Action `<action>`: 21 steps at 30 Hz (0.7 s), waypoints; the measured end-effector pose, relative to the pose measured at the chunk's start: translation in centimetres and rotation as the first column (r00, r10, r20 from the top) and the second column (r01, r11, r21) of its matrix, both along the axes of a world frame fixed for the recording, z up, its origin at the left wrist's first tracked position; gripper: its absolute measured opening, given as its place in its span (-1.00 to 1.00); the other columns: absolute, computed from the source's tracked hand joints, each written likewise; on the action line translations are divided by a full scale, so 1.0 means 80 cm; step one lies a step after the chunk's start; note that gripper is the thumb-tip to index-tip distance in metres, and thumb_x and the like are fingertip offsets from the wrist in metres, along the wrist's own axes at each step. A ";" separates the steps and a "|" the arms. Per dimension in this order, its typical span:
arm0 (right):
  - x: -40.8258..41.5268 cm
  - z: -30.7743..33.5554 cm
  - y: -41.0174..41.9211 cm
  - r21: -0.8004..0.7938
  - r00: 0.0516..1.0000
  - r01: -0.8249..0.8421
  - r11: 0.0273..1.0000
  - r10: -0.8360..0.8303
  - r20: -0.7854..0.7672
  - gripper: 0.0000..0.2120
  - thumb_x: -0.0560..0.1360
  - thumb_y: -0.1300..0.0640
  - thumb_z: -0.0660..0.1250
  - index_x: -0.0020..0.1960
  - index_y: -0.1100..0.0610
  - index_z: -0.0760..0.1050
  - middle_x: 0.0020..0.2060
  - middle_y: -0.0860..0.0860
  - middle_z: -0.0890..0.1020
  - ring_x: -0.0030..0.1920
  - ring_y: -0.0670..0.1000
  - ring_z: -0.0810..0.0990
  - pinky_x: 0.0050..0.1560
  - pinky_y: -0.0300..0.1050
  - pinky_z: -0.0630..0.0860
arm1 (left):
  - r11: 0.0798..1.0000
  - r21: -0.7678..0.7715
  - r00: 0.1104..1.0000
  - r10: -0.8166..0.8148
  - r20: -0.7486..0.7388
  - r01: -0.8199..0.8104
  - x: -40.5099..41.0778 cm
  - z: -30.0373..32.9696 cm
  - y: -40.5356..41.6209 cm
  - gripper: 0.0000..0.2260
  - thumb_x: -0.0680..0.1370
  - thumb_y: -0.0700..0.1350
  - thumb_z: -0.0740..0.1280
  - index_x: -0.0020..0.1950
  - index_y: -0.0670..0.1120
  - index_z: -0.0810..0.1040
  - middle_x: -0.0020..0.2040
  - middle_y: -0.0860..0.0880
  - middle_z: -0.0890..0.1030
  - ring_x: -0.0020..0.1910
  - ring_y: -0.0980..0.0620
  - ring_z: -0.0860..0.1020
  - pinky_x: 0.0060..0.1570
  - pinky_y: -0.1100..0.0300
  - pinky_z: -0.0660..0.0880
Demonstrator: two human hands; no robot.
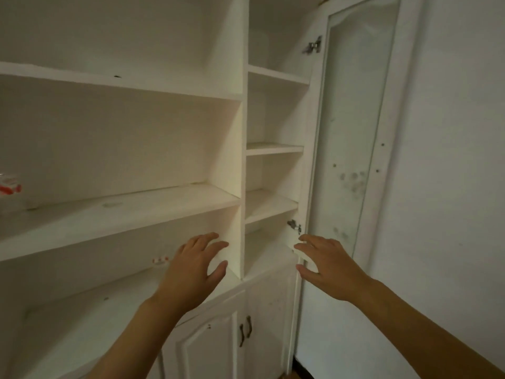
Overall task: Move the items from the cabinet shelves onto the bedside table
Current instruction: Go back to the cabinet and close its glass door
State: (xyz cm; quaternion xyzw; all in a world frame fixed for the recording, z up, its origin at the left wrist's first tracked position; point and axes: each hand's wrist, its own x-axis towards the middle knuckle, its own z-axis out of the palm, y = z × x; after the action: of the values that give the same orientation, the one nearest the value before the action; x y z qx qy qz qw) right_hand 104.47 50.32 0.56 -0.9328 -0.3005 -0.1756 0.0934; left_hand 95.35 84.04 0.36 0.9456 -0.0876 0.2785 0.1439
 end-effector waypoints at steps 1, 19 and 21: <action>0.010 0.001 -0.022 0.002 1.000 0.012 1.000 -0.012 -0.006 -0.46 0.66 -0.25 0.16 0.57 -0.07 0.34 0.59 -0.07 0.30 0.57 -0.05 0.25 0.58 0.02 0.12 | 1.000 -0.001 1.000 -0.016 0.004 0.016 0.016 -0.001 -0.020 -0.60 0.63 0.19 0.21 0.47 0.19 0.43 0.52 0.14 0.36 0.51 0.06 0.28 0.49 -0.03 0.28; 0.140 -0.006 -0.304 0.069 0.966 0.256 0.964 -0.257 0.006 -0.46 0.64 -0.27 0.16 0.55 -0.08 0.36 0.57 -0.10 0.34 0.55 -0.08 0.27 0.56 -0.03 0.15 | 0.952 0.034 0.953 -0.304 -0.007 0.304 0.240 0.003 -0.284 -0.58 0.64 0.21 0.19 0.50 0.19 0.39 0.51 0.15 0.36 0.50 0.10 0.29 0.47 0.03 0.31; 0.155 -0.007 -0.315 0.063 0.960 0.279 0.958 -0.281 0.021 -0.46 0.64 -0.27 0.16 0.55 -0.07 0.36 0.56 -0.09 0.35 0.54 -0.07 0.29 0.54 -0.04 0.16 | 0.941 0.035 0.942 -0.336 -0.003 0.336 0.267 0.003 -0.301 -0.57 0.64 0.21 0.18 0.50 0.17 0.40 0.51 0.14 0.37 0.50 0.08 0.30 0.47 0.01 0.33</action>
State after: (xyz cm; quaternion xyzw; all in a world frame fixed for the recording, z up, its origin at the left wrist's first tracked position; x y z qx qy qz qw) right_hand 116.84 25.09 -0.03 -0.9600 -0.1615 -0.2098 0.0910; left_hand 116.71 59.96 0.59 0.9187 -0.2527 0.2496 0.1727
